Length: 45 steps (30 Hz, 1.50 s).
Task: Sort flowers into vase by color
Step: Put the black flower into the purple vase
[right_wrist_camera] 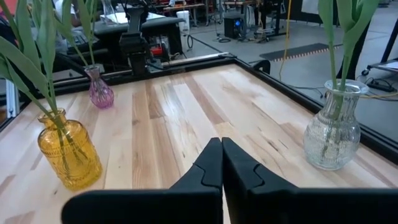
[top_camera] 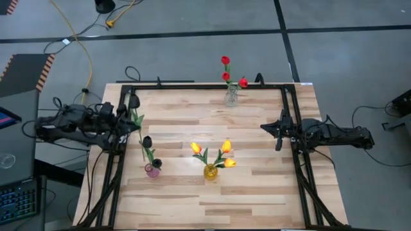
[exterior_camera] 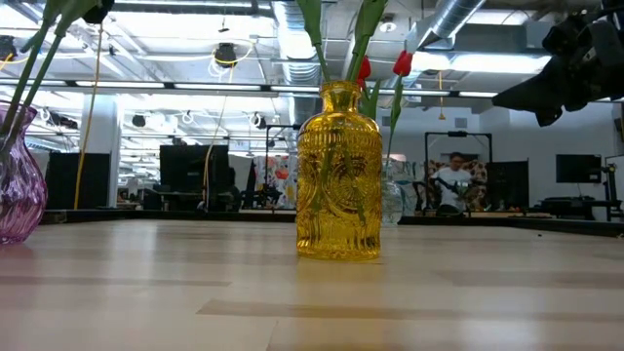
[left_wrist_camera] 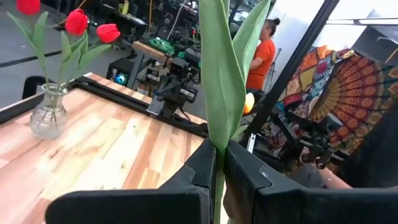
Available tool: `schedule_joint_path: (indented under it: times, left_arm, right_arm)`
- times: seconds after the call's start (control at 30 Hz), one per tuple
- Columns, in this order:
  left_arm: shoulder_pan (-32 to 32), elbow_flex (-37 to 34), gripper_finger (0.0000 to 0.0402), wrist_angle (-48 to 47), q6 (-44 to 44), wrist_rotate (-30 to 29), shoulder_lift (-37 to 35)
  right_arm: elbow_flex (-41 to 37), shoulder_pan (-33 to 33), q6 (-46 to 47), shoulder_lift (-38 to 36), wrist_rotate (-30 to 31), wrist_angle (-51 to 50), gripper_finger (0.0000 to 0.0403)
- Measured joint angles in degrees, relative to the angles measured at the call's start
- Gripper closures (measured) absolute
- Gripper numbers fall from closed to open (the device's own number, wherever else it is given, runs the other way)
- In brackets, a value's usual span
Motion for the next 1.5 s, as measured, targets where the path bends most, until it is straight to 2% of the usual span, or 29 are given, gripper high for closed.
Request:
schedule_joint_path:
  times: [0.23,0.43,0.97,1.5]
  left_arm:
    - [-4.1,-3.7,0.0391,1.0,-2.4,-3.9,-0.3]
    - [-8.7,-7.5,0.0391,5.8,-2.8,-6.4,-1.1]
    - [-21.2,-11.1,0.0391,7.8,0.9,-18.7,-0.7]
    - [-29.2,-12.8,0.0391,8.5,4.2,-25.7,-0.7]
  right_arm:
    - [0.0,0.0,-0.1,0.0,0.0,0.0,0.0368]
    - [0.0,0.0,-0.1,0.0,0.0,0.0,0.0376]
    - [0.0,0.0,-0.4,0.0,0.0,0.0,0.0376]
    - [0.0,0.0,-0.5,0.0,0.0,0.1,0.0374]
